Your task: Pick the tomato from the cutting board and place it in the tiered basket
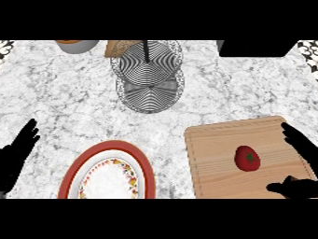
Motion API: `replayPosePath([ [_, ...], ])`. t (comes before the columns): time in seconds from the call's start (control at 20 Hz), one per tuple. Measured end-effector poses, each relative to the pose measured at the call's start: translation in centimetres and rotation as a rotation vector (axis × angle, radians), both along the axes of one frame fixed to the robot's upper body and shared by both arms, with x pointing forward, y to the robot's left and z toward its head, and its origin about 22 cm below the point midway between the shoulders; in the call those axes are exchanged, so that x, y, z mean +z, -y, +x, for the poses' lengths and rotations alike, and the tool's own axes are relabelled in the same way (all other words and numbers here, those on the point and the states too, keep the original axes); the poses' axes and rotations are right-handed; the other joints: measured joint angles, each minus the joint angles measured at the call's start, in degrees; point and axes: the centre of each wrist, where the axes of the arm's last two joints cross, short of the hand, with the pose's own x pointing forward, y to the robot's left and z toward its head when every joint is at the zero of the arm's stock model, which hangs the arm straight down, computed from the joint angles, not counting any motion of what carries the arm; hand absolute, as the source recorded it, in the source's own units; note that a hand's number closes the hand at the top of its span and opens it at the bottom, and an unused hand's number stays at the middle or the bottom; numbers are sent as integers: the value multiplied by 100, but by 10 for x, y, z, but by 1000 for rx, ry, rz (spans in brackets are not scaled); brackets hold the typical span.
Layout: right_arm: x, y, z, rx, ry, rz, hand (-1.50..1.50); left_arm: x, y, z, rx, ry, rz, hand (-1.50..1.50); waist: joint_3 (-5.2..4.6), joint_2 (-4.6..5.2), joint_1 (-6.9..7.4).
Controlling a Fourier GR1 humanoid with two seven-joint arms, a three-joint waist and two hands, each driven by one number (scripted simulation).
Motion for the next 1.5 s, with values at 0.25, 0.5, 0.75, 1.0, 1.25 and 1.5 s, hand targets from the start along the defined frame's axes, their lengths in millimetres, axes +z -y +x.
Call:
replayPosePath([
  [0.25, 27, -13, 22, 32, -76, -7, -150, -1, -4, 3, -3, 3, -2, 0, 10, -3, 4],
  [0.5, 44, -19, 30, 79, -198, -21, -150, -4, -4, -3, 0, 1, -2, 0, 14, -5, 13],
  [0.75, 44, -20, 30, 80, -282, -73, -150, -2, -3, -2, -3, 6, -5, 0, 15, -6, 8],
  [1.0, 40, -7, 20, 48, -335, -95, -150, 1, -7, 2, 3, 8, -1, 0, 16, -7, -6],
  [1.25, 30, 1, 16, 64, -358, -64, -150, -1, -5, 1, -1, 0, 4, 0, 18, -5, -3],
  [1.5, 15, 8, 7, 71, -363, -34, -150, -3, -5, 3, 0, -2, 3, 0, 17, -4, -6],
])
